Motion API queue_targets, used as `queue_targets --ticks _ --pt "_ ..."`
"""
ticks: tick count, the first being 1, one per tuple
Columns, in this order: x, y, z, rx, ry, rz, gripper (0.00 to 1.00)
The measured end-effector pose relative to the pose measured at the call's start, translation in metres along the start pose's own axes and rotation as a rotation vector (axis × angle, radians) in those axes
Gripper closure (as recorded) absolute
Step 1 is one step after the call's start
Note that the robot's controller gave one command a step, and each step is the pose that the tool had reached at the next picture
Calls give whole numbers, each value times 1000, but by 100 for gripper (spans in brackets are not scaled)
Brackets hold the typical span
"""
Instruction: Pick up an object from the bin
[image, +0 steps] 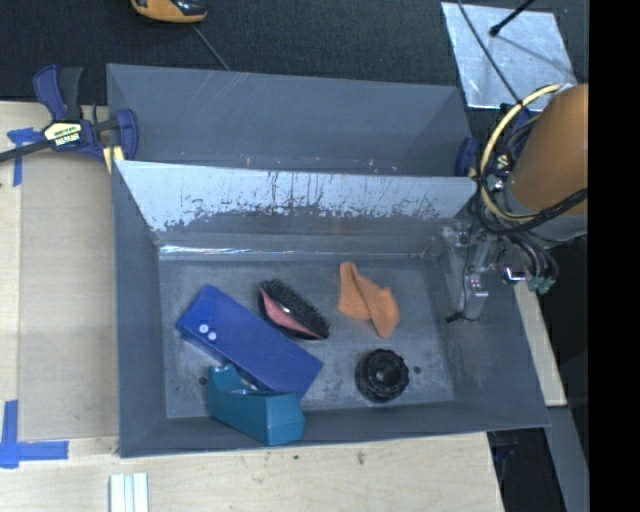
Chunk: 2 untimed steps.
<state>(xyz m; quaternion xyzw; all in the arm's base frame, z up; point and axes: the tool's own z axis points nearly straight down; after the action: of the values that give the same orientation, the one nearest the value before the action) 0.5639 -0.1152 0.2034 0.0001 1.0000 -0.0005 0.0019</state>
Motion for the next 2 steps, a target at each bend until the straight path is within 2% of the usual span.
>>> queue_targets --ticks 1,2 --pt "1 11 32 3 -10 -16 0" --pt "6 27 76 -1 3 103 0"
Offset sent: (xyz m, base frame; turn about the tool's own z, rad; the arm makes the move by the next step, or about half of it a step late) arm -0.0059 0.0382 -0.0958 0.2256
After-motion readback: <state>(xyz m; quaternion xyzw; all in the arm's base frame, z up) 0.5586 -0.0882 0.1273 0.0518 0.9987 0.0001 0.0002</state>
